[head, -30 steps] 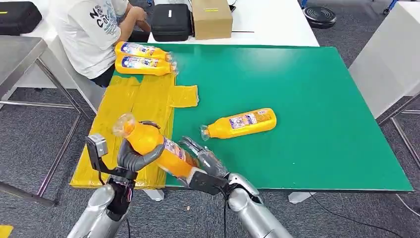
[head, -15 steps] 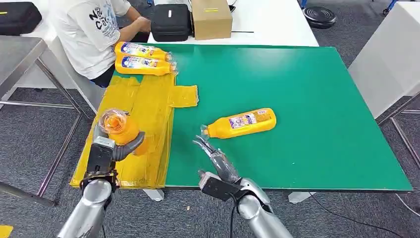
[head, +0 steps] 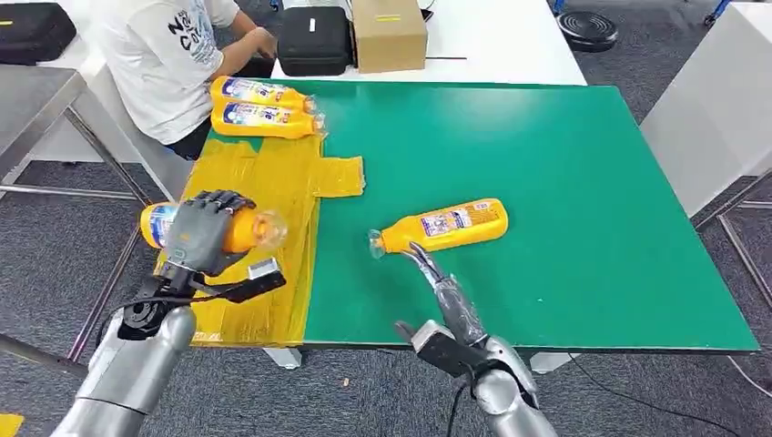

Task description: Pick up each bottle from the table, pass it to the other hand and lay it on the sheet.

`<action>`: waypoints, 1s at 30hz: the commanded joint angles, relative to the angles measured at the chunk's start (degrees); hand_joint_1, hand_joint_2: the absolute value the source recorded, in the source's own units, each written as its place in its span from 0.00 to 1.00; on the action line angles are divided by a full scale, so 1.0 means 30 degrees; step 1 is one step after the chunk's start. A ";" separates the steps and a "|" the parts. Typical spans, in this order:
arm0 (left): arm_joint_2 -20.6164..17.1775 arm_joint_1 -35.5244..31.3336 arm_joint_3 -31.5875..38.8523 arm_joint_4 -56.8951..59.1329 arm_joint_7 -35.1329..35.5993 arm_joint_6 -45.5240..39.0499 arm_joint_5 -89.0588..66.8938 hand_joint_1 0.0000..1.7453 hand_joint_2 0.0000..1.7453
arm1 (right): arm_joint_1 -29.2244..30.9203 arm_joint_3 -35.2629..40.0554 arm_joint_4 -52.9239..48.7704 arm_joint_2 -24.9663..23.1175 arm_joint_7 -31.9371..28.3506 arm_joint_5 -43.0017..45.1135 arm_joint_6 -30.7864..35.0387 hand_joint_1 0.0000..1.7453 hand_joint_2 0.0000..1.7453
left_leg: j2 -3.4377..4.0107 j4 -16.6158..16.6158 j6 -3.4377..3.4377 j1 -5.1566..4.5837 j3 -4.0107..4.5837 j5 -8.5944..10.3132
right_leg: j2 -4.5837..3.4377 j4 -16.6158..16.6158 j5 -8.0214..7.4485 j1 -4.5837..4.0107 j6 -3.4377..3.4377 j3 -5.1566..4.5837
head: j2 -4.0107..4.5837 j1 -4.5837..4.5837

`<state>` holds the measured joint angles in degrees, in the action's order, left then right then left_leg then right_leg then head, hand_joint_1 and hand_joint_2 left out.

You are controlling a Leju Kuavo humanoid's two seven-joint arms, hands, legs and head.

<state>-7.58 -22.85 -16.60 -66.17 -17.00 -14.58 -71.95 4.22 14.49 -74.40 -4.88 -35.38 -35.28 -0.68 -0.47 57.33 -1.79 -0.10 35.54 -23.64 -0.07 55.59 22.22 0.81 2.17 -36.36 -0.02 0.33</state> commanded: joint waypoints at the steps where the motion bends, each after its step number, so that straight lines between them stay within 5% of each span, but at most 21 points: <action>1: -0.3402 -0.5777 -0.6594 0.6797 -0.2945 0.5678 0.2007 1.00 1.00 | -0.0103 -0.0996 -0.0336 0.0478 -0.0393 0.0129 -0.0337 0.00 1.00 | -0.0041 0.0011 0.0030 0.0025 -0.0022 -0.0001 | 0.0053 0.0011 0.0020 -0.0028 -0.0026 0.0037 | 0.0000 -0.0007; 6: -0.3458 -0.7164 -0.8320 0.8132 -0.4416 0.8237 0.4268 1.00 1.00 | 0.0128 -0.1026 -0.0332 0.0520 -0.0281 0.0341 -0.0524 0.00 1.00 | -0.0012 0.0014 0.0070 0.0045 -0.0057 0.0015 | 0.0025 0.0023 0.0027 -0.0039 -0.0034 0.0063 | 0.0000 -0.0001; 15: -0.2511 -0.7587 -0.9459 0.9490 -0.3935 0.8203 0.5339 1.00 1.00 | -0.0140 -0.1099 -0.0677 0.0499 -0.0252 0.0356 -0.0556 0.00 1.00 | -0.0010 -0.0003 0.0072 0.0031 -0.0088 0.0010 | 0.0009 0.0012 0.0028 -0.0021 -0.0028 0.0105 | 0.0000 0.0000; 30: -0.1101 -0.6724 -1.0020 1.0933 -0.0025 0.4208 0.4012 1.00 1.00 | -0.0552 -0.1336 -0.1279 0.0441 0.0193 0.0142 -0.0565 0.00 1.00 | 0.0006 0.0003 0.0076 0.0039 -0.0142 -0.0028 | 0.0004 0.0010 0.0056 -0.0032 -0.0032 0.0154 | 0.0000 0.0000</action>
<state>-13.33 -41.56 -43.50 -39.08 -19.12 -0.68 -59.23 1.82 11.72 -78.77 -4.07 -35.28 -34.71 -2.01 -0.42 57.33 -1.63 -0.04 35.51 -23.53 -0.15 55.63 22.17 0.78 2.14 -36.33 -0.02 0.33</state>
